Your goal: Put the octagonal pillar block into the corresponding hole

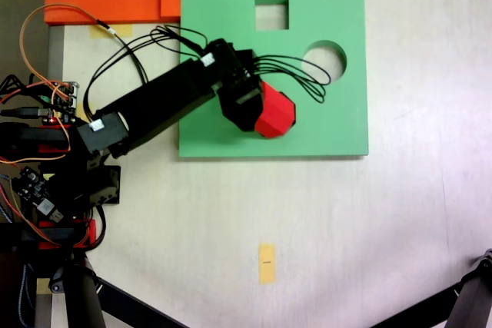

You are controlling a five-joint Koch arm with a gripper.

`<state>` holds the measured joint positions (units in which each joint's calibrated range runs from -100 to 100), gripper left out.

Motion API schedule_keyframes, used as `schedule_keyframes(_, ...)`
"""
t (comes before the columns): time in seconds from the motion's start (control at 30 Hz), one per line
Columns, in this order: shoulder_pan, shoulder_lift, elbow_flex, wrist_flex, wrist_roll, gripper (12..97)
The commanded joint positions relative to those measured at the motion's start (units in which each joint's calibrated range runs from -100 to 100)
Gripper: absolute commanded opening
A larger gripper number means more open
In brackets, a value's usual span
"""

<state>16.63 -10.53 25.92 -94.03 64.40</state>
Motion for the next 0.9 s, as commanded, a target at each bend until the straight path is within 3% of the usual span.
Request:
schedule_keyframes(0.0, -0.49, -5.11, 1.4, -2.79, -0.2, 38.8)
schedule_keyframes(0.87, -2.64, 7.32, 1.5, 2.5, -0.2, 40.7)
